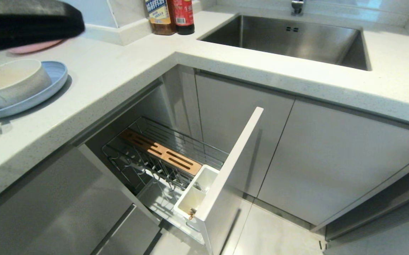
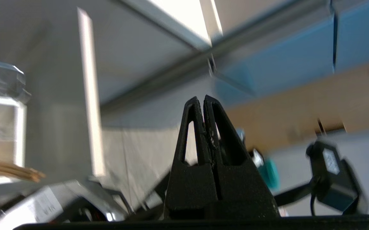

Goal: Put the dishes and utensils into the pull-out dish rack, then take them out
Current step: Close the cupboard

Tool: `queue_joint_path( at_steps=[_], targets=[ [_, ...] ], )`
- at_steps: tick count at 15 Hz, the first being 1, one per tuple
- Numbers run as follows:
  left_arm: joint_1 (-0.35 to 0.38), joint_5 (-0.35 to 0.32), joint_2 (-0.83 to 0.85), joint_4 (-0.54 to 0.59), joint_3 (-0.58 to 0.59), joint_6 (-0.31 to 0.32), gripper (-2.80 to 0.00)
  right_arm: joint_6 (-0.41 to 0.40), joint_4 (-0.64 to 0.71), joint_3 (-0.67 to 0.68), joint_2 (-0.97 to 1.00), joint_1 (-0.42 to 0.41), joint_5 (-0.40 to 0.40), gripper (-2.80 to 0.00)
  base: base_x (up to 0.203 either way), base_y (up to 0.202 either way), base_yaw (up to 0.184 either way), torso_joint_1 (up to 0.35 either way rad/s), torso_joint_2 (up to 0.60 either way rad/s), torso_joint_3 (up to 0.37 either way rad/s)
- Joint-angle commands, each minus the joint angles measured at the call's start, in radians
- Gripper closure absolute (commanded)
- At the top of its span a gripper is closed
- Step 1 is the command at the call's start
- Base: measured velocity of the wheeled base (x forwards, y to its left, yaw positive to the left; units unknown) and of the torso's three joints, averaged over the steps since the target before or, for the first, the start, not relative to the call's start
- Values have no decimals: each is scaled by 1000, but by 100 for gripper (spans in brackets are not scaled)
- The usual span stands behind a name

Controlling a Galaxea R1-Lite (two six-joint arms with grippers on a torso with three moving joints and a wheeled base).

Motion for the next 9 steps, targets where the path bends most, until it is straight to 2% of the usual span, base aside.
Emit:
queue_joint_path(
  at_steps=[1,3,9],
  targets=[
    [-86,-2,46,2,34,-4,0,0,0,2,0,0,0,0,0,0,0,0,0,0],
    [-157,-1,95,6,66,-2,0,0,0,2,0,0,0,0,0,0,0,0,0,0],
    [-193,0,225,12,120,24,0,0,0,2,0,0,0,0,0,0,0,0,0,0]
  ],
)
